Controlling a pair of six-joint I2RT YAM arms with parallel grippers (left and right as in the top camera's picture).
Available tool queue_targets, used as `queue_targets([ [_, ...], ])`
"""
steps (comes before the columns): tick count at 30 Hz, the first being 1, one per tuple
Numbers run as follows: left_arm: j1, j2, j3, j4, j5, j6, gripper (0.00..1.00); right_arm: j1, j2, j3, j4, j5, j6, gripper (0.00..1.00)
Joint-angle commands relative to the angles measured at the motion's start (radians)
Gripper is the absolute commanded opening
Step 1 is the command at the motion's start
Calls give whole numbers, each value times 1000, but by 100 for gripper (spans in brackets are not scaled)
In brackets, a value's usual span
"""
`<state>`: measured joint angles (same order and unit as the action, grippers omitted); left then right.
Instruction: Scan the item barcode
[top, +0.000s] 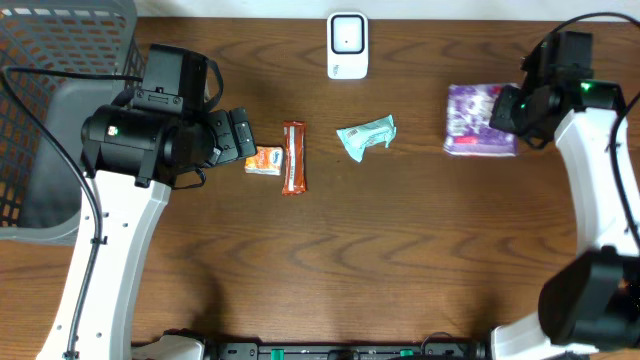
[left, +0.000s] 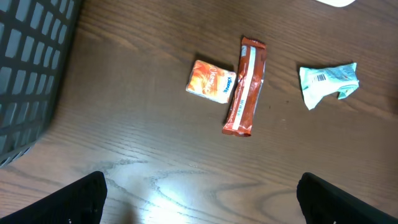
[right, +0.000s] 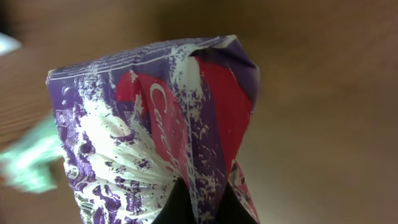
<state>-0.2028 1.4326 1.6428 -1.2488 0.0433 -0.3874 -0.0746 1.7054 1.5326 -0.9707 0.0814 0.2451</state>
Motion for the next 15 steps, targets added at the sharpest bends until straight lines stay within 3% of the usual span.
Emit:
queue_targets([
  [1,3,-3,13,0,-6,10,98,89,13,3,-51,589,142,1],
  [6,3,-3,13,0,-5,9,98,166,96,2,-81,786,177,1],
  [12,3,-3,13,0,-5,9,98,232,253,2,-77,791,169,2],
  [15,3,-2,13,0,-5,10,98,283,311,2,-54,745,165,9],
])
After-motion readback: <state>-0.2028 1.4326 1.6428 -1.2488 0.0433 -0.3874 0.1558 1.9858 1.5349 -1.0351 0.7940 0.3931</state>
